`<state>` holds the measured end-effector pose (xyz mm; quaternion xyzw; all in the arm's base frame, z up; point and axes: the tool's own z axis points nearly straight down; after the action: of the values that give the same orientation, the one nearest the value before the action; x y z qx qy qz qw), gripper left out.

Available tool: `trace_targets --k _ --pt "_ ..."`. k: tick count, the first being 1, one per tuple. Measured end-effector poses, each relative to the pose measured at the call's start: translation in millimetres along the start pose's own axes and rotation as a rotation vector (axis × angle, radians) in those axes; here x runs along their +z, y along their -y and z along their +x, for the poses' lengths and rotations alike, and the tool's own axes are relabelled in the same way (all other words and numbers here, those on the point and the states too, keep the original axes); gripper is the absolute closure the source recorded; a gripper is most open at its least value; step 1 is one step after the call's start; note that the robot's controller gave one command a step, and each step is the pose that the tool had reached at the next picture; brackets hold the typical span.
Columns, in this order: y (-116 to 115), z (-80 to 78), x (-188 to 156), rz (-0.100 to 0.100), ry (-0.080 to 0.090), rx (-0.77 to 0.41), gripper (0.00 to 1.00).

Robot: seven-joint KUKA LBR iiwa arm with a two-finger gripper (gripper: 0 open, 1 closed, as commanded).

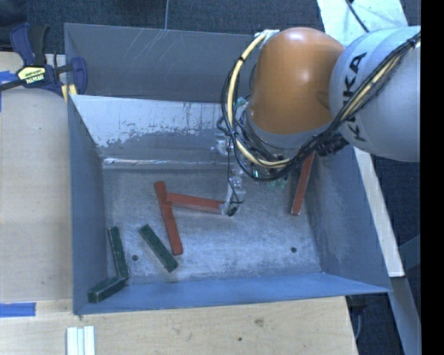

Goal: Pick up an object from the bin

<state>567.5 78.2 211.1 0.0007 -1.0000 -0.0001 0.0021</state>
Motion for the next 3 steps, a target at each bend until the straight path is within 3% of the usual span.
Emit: trace_targets --k 1,2,3 --pt "-17.7 8.2 144.8 0.001 0.001 -0.163 0.00" --pt "-17.8 5.6 140.1 0.000 0.009 -0.160 1.00" --pt "-10.4 4.8 6.9 0.000 0.016 -0.134 1.00"
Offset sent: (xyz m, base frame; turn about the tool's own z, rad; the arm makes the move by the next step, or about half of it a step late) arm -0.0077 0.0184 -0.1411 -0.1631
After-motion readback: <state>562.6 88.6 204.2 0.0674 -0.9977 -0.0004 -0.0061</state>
